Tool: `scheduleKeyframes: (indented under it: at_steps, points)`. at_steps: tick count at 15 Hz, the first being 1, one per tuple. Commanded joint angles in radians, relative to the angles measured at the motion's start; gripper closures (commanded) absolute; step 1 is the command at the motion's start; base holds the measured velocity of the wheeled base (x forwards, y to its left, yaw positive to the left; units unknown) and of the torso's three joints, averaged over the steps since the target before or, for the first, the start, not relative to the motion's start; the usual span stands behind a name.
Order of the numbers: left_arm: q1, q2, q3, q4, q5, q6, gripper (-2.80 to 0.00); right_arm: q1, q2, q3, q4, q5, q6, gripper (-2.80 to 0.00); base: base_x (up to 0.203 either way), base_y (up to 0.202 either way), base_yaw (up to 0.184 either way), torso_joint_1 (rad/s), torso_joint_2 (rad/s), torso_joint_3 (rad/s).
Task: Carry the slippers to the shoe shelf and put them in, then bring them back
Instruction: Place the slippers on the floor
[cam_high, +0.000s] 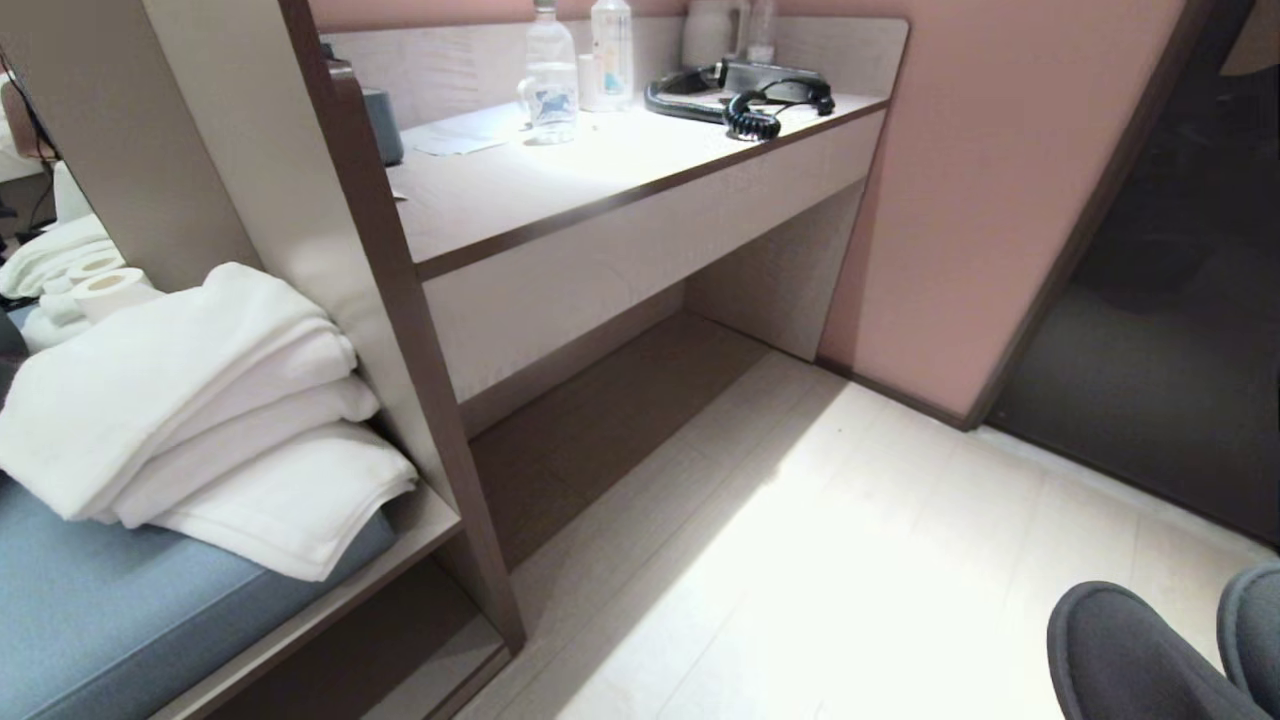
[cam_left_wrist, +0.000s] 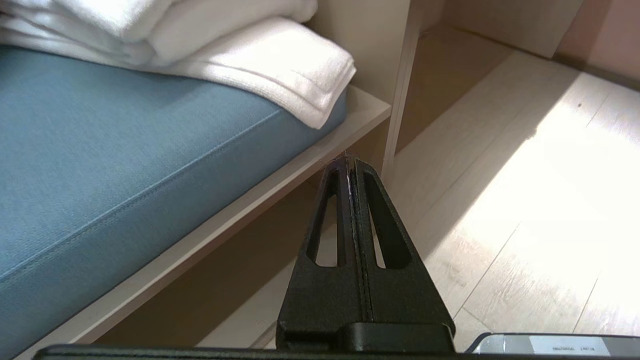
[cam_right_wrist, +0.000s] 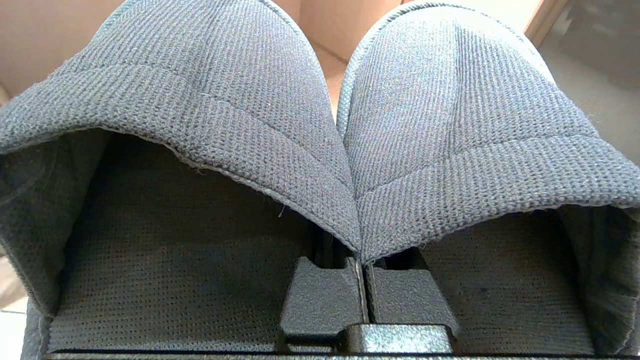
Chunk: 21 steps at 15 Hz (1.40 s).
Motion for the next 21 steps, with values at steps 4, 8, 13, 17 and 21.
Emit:
scheduleKeyframes:
  at_steps: [4, 8, 13, 17, 21]
  points:
    - [0.000, 0.000, 0.000, 0.000, 0.000, -0.001, 0.00, 0.000, 0.002, 0.000, -0.001, 0.000, -0.003, 0.00, 0.000, 0.000, 0.000, 0.004, 0.00, -0.201]
    - [0.000, 0.001, 0.000, 0.000, 0.000, -0.001, 0.00, 0.000, 0.002, 0.000, -0.001, 0.000, -0.001, 0.00, 0.000, 0.000, 0.000, 0.001, 0.00, -0.203]
    - [0.000, 0.001, 0.000, 0.000, 0.000, -0.001, 0.00, 0.000, 0.002, 0.000, -0.001, 0.000, -0.003, 0.00, 0.000, 0.000, 0.000, 0.004, 0.00, -0.193]
    - [0.000, 0.000, 0.000, 0.000, 0.000, -0.001, 0.00, 0.000, 0.002, 0.000, -0.001, 0.000, -0.003, 0.00, 0.000, 0.000, 0.000, 0.002, 0.00, -0.198]
    - [0.000, 0.001, 0.000, 0.000, 0.000, -0.001, 0.00, 0.000, 0.002, 0.000, -0.001, 0.000, -0.004, 0.00, 0.000, 0.000, 0.000, 0.006, 0.00, -0.198]
